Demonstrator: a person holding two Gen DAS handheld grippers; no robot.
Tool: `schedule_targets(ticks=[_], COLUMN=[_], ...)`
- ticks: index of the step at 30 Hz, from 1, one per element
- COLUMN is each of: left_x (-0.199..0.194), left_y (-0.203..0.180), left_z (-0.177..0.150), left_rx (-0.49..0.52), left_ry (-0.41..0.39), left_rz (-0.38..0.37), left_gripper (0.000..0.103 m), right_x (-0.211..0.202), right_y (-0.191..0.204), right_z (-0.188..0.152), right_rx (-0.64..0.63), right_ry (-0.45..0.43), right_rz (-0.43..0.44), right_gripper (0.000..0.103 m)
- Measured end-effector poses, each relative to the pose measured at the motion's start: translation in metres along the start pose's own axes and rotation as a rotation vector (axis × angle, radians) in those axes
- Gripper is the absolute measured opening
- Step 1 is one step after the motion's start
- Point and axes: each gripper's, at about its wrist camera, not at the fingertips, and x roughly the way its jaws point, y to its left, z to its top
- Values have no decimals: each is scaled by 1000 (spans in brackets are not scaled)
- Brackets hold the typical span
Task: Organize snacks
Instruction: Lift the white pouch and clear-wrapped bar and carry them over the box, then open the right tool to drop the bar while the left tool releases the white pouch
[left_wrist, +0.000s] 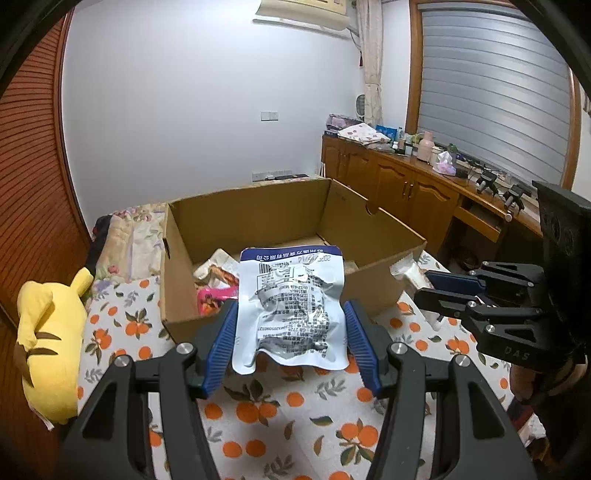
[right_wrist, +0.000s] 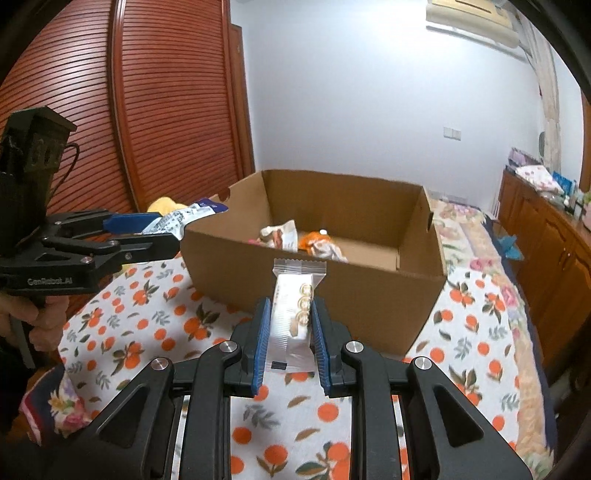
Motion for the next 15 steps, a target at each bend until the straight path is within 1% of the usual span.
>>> schedule_targets(ticks=[4,15], left_x=[9,45], left_y=[6,23], left_z=[8,21], left_rx=[-6,-16], left_ry=[6,48], left_rz=[14,56], left_gripper=[57,57], right_x=[11,50], right_y=[-5,-29], right_z=[14,40], right_rx=[2,30], right_ry=[-2,29], right_rz=[1,-42], right_gripper=[21,20])
